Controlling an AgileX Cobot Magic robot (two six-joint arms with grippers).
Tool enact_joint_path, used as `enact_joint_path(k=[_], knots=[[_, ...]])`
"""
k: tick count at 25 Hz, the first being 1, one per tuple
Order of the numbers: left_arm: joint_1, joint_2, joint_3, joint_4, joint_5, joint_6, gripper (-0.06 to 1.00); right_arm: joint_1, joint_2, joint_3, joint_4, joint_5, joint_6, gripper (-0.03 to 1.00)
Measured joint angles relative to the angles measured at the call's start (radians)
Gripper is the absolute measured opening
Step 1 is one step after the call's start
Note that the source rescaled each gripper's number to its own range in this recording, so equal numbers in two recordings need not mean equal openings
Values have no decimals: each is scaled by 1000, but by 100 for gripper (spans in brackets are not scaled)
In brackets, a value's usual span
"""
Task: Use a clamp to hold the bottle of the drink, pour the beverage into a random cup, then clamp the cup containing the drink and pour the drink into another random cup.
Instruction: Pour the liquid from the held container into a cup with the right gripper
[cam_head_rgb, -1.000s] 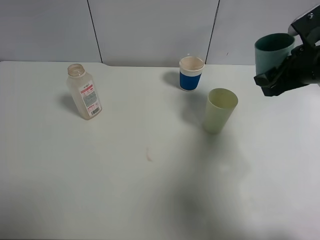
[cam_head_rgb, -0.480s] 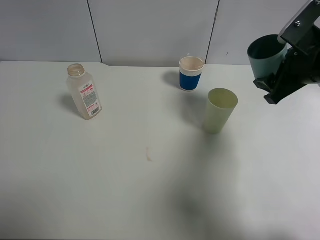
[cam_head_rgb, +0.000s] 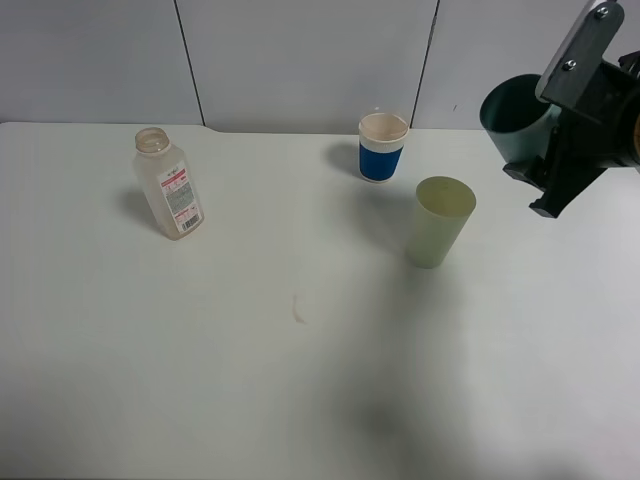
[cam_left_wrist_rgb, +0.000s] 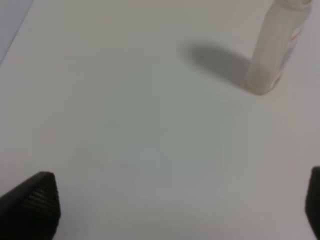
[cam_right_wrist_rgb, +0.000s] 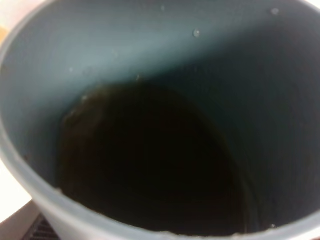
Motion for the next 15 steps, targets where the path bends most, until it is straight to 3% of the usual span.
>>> enact_joint_path(k=[8, 15], knots=[[0, 0, 0, 0, 0, 0, 100, 101, 0, 0, 0, 137, -63, 0], [0, 0, 0, 0, 0, 0, 100, 147, 0, 0, 0, 178, -140, 0]])
